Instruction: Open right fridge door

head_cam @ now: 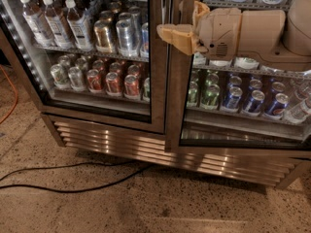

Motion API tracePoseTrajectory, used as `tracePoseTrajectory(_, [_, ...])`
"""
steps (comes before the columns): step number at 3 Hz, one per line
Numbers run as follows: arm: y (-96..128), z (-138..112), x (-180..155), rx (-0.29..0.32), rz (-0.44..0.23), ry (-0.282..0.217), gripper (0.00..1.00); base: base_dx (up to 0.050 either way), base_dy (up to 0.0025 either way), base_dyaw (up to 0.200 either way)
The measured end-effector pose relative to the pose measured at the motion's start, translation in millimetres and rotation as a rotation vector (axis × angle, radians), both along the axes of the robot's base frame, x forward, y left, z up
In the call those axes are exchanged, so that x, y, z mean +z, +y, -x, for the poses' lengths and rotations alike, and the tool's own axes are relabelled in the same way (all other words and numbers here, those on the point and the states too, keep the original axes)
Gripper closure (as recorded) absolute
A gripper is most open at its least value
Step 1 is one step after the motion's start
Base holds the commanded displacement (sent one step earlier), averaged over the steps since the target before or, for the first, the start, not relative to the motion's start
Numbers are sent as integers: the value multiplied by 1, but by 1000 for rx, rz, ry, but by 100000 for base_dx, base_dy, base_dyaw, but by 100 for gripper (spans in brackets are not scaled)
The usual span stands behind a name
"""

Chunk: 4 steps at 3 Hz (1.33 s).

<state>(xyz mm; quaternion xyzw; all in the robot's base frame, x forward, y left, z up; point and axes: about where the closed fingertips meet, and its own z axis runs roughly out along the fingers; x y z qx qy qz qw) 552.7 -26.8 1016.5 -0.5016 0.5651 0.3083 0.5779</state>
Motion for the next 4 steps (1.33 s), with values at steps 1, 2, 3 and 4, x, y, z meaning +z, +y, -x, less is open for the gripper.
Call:
tracePoseTrajectory(1, [0,0,0,0,0,0,100,-4996,-11,81])
tracePoseTrajectory(2, [0,0,0,0,0,0,100,-4999,-4,25])
tracePoseTrajectory(3, [0,0,0,0,0,0,100,-5000,-4,30])
tracePoseTrajectory(4, [0,0,0,0,0,0,100,-5000,-3,23])
